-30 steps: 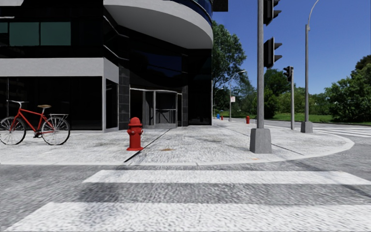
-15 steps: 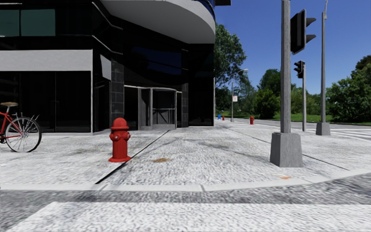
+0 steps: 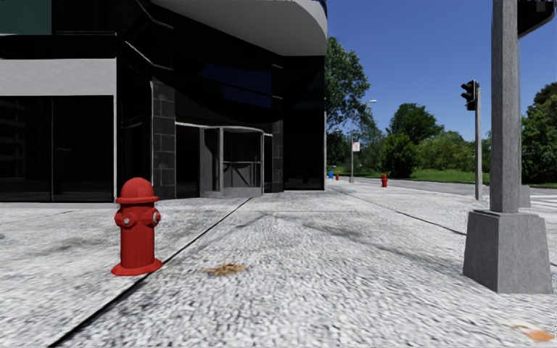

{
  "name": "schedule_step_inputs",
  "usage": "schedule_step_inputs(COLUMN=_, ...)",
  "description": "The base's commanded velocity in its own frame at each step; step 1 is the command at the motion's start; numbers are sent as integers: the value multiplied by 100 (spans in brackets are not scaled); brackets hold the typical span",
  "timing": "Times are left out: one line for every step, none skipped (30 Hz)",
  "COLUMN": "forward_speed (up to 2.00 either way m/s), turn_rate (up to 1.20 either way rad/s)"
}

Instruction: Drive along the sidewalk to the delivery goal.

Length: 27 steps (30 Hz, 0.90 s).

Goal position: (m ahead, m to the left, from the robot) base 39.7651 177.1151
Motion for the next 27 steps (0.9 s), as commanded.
schedule_step_inputs(forward_speed=155, turn_rate=0)
schedule_step_inputs(forward_speed=147, turn_rate=0)
schedule_step_inputs(forward_speed=145, turn_rate=0)
schedule_step_inputs(forward_speed=145, turn_rate=0)
schedule_step_inputs(forward_speed=145, turn_rate=0)
schedule_step_inputs(forward_speed=145, turn_rate=0)
schedule_step_inputs(forward_speed=145, turn_rate=0)
schedule_step_inputs(forward_speed=145, turn_rate=0)
schedule_step_inputs(forward_speed=145, turn_rate=0)
schedule_step_inputs(forward_speed=145, turn_rate=0)
schedule_step_inputs(forward_speed=145, turn_rate=0)
schedule_step_inputs(forward_speed=145, turn_rate=0)
schedule_step_inputs(forward_speed=145, turn_rate=0)
schedule_step_inputs(forward_speed=145, turn_rate=0)
schedule_step_inputs(forward_speed=145, turn_rate=0)
schedule_step_inputs(forward_speed=145, turn_rate=0)
schedule_step_inputs(forward_speed=145, turn_rate=0)
schedule_step_inputs(forward_speed=145, turn_rate=0)
schedule_step_inputs(forward_speed=145, turn_rate=0)
schedule_step_inputs(forward_speed=145, turn_rate=0)
schedule_step_inputs(forward_speed=146, turn_rate=0)
schedule_step_inputs(forward_speed=147, turn_rate=0)
schedule_step_inputs(forward_speed=147, turn_rate=0)
schedule_step_inputs(forward_speed=147, turn_rate=0)
schedule_step_inputs(forward_speed=147, turn_rate=0)
schedule_step_inputs(forward_speed=149, turn_rate=0)
schedule_step_inputs(forward_speed=149, turn_rate=0)
